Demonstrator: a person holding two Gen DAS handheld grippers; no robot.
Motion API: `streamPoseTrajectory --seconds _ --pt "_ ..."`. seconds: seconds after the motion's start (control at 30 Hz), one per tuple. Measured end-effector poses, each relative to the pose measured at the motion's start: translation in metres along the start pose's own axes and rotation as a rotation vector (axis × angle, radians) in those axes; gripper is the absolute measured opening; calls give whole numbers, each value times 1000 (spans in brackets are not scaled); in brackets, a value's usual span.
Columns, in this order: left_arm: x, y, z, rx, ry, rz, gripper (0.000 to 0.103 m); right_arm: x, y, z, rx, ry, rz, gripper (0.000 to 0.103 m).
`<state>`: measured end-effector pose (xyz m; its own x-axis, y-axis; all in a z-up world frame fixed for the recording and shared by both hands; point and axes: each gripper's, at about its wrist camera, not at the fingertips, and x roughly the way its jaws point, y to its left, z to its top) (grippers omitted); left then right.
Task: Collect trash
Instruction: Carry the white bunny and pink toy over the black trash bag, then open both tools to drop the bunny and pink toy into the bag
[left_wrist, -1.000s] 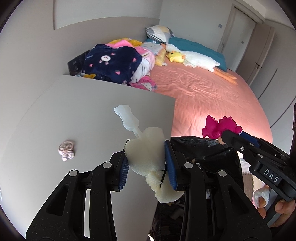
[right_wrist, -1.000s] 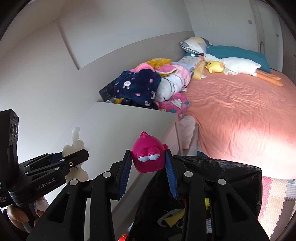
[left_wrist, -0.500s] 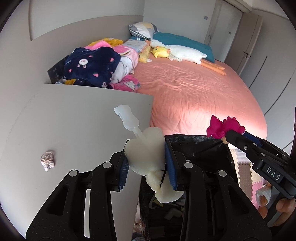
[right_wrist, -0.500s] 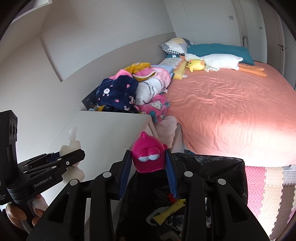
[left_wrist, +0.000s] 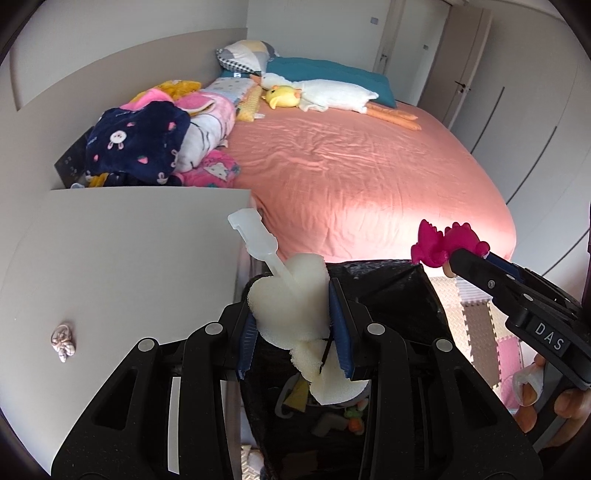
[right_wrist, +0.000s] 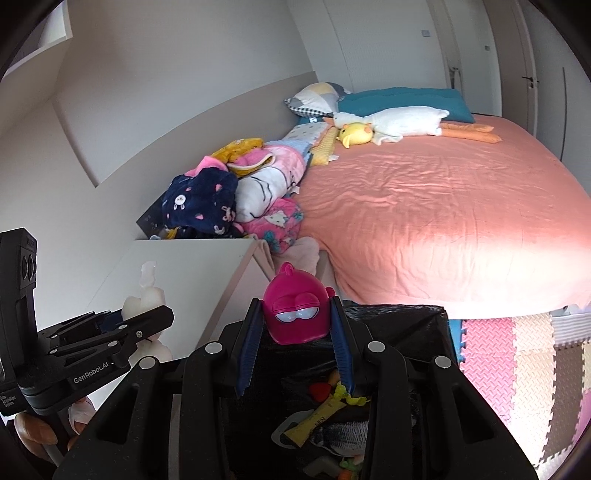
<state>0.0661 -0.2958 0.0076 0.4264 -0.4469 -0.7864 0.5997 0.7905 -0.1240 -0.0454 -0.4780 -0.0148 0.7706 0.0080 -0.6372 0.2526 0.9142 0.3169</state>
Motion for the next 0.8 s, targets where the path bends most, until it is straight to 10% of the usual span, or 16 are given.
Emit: streamPoseTrajectory --seconds 0.8 --pt "24 -65 6 160 64 -68 35 -35 -51 -10 110 -35 -121 38"
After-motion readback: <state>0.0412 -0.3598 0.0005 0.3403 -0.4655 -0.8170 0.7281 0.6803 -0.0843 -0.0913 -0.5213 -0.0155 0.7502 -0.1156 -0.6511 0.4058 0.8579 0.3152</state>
